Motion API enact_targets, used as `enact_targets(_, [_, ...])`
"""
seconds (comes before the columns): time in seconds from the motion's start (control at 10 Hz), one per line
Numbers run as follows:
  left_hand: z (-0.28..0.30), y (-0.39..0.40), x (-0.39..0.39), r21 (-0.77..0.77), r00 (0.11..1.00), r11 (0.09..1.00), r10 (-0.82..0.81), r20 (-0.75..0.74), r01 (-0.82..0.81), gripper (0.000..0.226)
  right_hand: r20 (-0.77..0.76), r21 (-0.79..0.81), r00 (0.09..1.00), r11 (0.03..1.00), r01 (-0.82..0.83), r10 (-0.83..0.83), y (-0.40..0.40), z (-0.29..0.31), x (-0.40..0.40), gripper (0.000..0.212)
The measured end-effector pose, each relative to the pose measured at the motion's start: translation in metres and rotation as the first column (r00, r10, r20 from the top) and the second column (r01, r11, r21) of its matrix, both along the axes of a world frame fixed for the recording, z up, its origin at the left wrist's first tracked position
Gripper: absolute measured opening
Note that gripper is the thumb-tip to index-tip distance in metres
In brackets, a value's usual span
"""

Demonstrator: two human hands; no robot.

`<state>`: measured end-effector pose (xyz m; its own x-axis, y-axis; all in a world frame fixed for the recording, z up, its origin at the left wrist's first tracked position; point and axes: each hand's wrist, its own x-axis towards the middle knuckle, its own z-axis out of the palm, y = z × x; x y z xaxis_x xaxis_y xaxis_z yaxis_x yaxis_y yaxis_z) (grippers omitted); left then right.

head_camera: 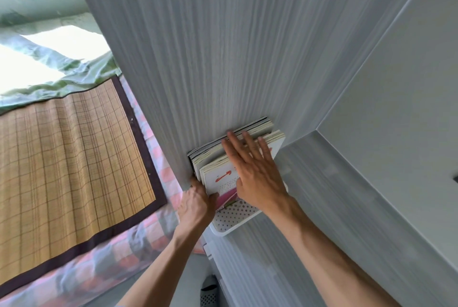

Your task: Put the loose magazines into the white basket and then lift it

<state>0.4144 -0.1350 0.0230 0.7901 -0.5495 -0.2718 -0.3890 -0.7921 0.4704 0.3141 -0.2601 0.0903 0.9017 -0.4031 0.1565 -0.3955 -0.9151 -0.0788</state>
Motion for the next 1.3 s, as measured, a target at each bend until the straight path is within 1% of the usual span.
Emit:
enact_targets(0.1, [0.0,0.001,0.008,0.053,0.999,0.998,-0.026,-0.02,0.027,0.048,0.022,0.017,0.999,1.0,-0.025,0.025,0.013,-0.003,0.014,0.098])
enact_targets(0.2, [0.0,0.001,0.009,0.054,0.999,0.998,-0.016,-0.031,0.017,0.048,0.015,0.033,0.999,0.999,-0.041,0.041,0.012,0.002,0.017,0.1])
enact_targets(0.3, [-0.005,0.007,0.009,-0.011,0.994,1.0,-0.014,-0.106,0.012,0.049,0.228,0.134,0.972,0.991,0.023,-0.054,0.011,-0.008,-0.006,0.084])
enact_targets(0.4, [-0.011,0.013,0.007,-0.112,0.98,0.993,0.008,-0.201,-0.032,0.044,0.4,0.612,0.752,0.764,0.206,-0.524,0.014,-0.026,-0.033,0.066])
enact_targets(0.5, [-0.023,0.016,0.003,-0.179,0.985,0.983,0.014,-0.173,-0.045,0.038,-0.171,0.979,0.321,-0.124,0.16,-0.931,0.026,-0.076,-0.069,0.035])
enact_targets(0.6, [-0.027,0.017,0.003,-0.203,0.992,0.979,-0.002,-0.123,-0.024,0.035,-0.508,0.849,0.368,-0.526,0.058,-0.779,0.043,-0.109,-0.073,0.022])
enact_targets(0.7, [-0.034,0.016,0.01,-0.211,0.996,0.977,-0.028,-0.089,0.008,0.033,-0.494,0.742,0.562,-0.659,-0.126,-0.664,0.066,-0.128,-0.064,0.027])
enact_targets(0.8, [-0.036,0.018,0.012,-0.205,0.995,0.979,-0.029,-0.097,0.009,0.034,-0.459,0.735,0.585,-0.656,-0.173,-0.669,0.07,-0.128,-0.061,0.032])
enact_targets(0.9, [-0.037,0.021,0.008,-0.257,0.996,0.966,-0.033,-0.084,0.01,0.031,-0.472,0.793,0.512,-0.599,-0.11,-0.718,0.066,-0.128,-0.055,0.036])
enact_targets(1.0, [-0.04,0.026,0.008,-0.294,0.992,0.956,-0.038,-0.119,0.002,0.034,-0.455,0.794,0.475,-0.585,-0.167,-0.753,0.064,-0.127,-0.051,0.048])
enact_targets(1.1, [-0.042,0.024,0.012,-0.302,0.988,0.953,-0.062,-0.142,0.017,0.037,-0.446,0.742,0.511,-0.623,-0.247,-0.734,0.056,-0.116,-0.053,0.056])
enact_targets(1.2, [-0.041,0.026,0.003,-0.325,0.978,0.945,-0.031,-0.208,-0.039,0.042,-0.461,0.753,0.467,-0.611,-0.246,-0.755,0.05,-0.11,-0.067,0.053])
enact_targets(1.3, [-0.028,0.043,-0.015,-0.339,0.87,0.894,0.101,-0.483,-0.292,0.07,-0.483,0.729,0.301,-0.568,-0.382,-0.822,0.055,-0.103,-0.102,0.069])
